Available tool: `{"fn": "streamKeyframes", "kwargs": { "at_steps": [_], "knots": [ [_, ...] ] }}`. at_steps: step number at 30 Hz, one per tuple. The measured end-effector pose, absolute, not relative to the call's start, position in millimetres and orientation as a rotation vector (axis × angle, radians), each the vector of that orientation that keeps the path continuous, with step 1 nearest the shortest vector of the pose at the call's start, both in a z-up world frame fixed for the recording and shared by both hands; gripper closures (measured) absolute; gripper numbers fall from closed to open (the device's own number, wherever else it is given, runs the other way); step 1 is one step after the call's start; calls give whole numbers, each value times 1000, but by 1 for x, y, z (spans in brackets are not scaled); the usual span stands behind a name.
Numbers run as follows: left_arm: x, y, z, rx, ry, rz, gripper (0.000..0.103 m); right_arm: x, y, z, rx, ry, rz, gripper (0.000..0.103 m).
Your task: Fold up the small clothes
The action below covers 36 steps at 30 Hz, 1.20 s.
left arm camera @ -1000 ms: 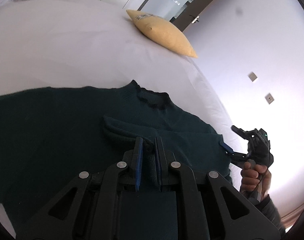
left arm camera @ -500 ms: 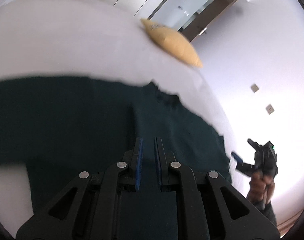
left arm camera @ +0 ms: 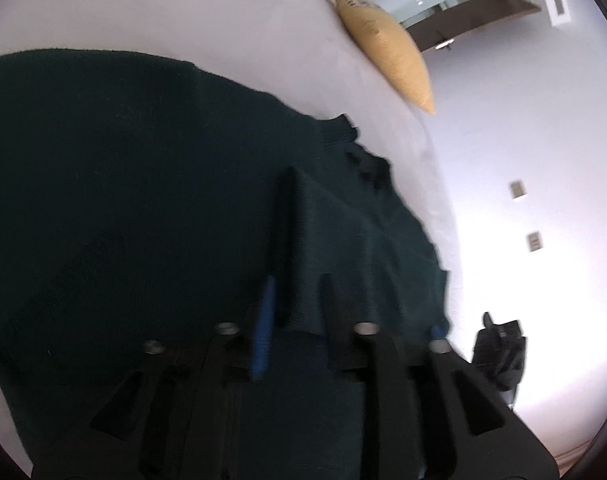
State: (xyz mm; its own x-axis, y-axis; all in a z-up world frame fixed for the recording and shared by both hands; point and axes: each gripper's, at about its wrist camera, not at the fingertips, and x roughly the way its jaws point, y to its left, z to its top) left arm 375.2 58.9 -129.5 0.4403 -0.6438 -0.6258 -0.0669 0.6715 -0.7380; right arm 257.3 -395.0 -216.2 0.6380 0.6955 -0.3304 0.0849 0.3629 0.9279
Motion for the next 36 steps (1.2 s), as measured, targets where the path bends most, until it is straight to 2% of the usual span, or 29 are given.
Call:
{"fn": "streamKeyframes", "kwargs": {
  "at_steps": [1,2,7,9,11,13,19,23,26,30,32,33,34,35,36],
  "knots": [
    [372,61,-127,-810,1063,-413,37,257,-396,-215,1161,810,457,26],
    [372,63,-127,-838,1040,-420,24,256,-397,-214,1167,803,462,25],
    [381,50,-129,-795,1028,-453,24,255,-395,-217,1160,813,453,26],
    [388,40,-132,-760,1045,-451,37,256,-393,-217,1154,811,447,26],
    [394,33,-136,-735,1079,-447,83,256,-391,-216,1144,816,440,26],
    [394,30,-142,-737,1107,-461,94,256,-390,-214,1131,824,435,26],
    [370,30,-134,-675,1071,-435,95,259,-396,-211,1130,810,405,26],
    [361,44,-155,-751,1082,-420,95,261,-414,-217,1100,790,358,27],
    [359,50,-164,-792,1038,-460,94,257,-422,-233,1129,785,379,44],
    [349,68,-153,-800,1061,-423,91,245,-440,-235,1211,754,348,45],
    [332,89,-132,-793,997,-407,90,229,-449,-227,1225,708,256,44],
    [322,104,-122,-792,961,-395,88,221,-449,-220,1208,689,223,41],
    [308,124,-115,-803,929,-364,78,213,-447,-214,1188,675,200,38],
    [296,141,-111,-826,904,-338,53,202,-440,-204,1161,664,200,31],
    [279,168,-107,-879,855,-299,34,196,-433,-199,1150,660,217,30]
  ]
}}
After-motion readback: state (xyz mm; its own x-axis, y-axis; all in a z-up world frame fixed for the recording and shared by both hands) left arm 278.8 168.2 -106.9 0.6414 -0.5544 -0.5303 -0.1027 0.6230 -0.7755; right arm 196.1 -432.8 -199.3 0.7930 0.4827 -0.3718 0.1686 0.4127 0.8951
